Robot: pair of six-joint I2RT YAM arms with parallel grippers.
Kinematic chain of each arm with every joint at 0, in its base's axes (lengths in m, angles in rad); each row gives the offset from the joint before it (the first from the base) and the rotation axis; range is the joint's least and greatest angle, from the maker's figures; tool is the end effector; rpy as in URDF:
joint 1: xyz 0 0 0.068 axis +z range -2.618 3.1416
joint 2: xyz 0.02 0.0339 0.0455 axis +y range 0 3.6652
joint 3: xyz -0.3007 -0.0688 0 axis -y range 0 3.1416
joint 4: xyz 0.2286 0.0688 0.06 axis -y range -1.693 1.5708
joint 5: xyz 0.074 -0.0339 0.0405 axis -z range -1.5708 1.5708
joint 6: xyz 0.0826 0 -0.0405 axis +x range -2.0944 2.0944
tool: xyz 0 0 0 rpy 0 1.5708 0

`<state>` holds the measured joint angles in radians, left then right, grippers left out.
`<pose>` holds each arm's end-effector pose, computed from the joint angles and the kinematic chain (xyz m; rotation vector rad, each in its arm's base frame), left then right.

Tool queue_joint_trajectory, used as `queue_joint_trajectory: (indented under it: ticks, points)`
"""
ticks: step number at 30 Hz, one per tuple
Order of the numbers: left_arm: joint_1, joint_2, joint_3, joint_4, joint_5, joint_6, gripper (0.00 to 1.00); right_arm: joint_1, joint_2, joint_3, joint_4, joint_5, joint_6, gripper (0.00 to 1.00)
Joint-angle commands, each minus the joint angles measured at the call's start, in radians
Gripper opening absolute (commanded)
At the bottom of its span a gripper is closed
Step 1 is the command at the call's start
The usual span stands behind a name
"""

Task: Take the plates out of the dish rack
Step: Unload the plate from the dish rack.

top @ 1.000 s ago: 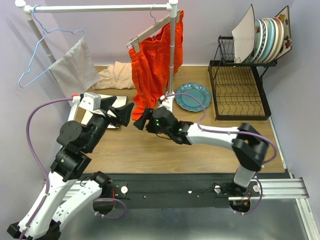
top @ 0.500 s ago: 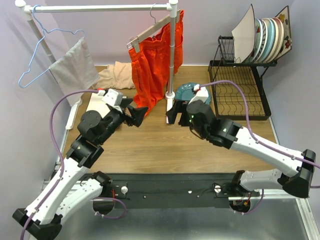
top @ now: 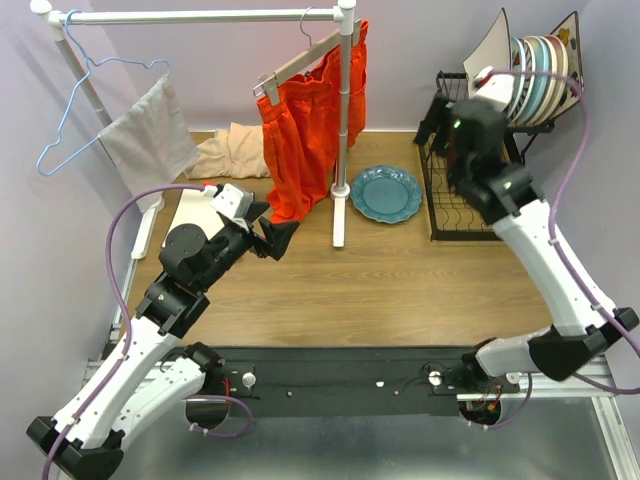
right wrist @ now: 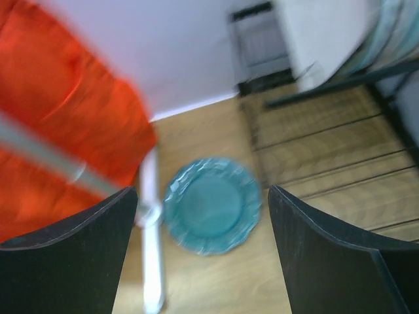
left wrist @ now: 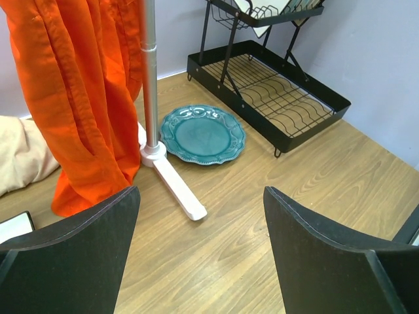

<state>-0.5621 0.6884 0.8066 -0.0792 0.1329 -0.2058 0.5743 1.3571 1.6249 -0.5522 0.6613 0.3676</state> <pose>0.1325 -0.0964 0.3972 0.3855 1.5274 -0.7091 0.2747 0.1173 0.4867 0.2654 1.7747 0.0594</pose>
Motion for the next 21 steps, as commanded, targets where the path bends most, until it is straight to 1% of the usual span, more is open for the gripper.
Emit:
queue_joint_trajectory:
  ticks: [1, 3, 5, 6, 8, 9, 11, 12, 15, 21]
  points:
    - [0.007, -0.02, -0.011, 0.013, 0.013, 0.017, 0.86, -0.157, 0.092, 0.173, -0.034, -0.002, -0.128, 0.89]
    - [0.007, -0.017, -0.012, 0.012, 0.014, 0.014, 0.86, -0.216, 0.135, 0.248, -0.04, -0.046, -0.14, 0.89]
    - [0.007, -0.015, -0.014, 0.013, 0.02, 0.014, 0.86, -0.267, 0.174, 0.288, -0.044, -0.095, -0.142, 0.88]
    - [0.007, -0.016, -0.014, 0.013, 0.019, 0.014, 0.86, -0.315, 0.187, 0.311, -0.046, -0.141, -0.144, 0.88]
    - [0.007, -0.02, -0.015, 0.013, 0.019, 0.014, 0.86, -0.362, 0.221, 0.369, -0.057, -0.201, -0.153, 0.87]
    - [0.007, -0.018, -0.018, 0.013, 0.017, 0.014, 0.86, -0.398, 0.259, 0.389, -0.061, -0.262, -0.165, 0.86]
    - [0.007, -0.02, -0.017, 0.013, 0.013, 0.014, 0.86, -0.422, 0.298, 0.458, -0.095, -0.305, -0.167, 0.85]
    - [0.007, -0.02, -0.017, 0.013, 0.013, 0.014, 0.86, -0.43, 0.338, 0.478, -0.103, -0.315, -0.173, 0.84]
    - [0.007, -0.02, -0.018, 0.013, 0.013, 0.013, 0.86, -0.441, 0.381, 0.535, -0.109, -0.328, -0.19, 0.81]
    - [0.007, -0.026, -0.02, 0.01, 0.004, 0.013, 0.86, -0.458, 0.476, 0.633, -0.109, -0.223, -0.263, 0.79]
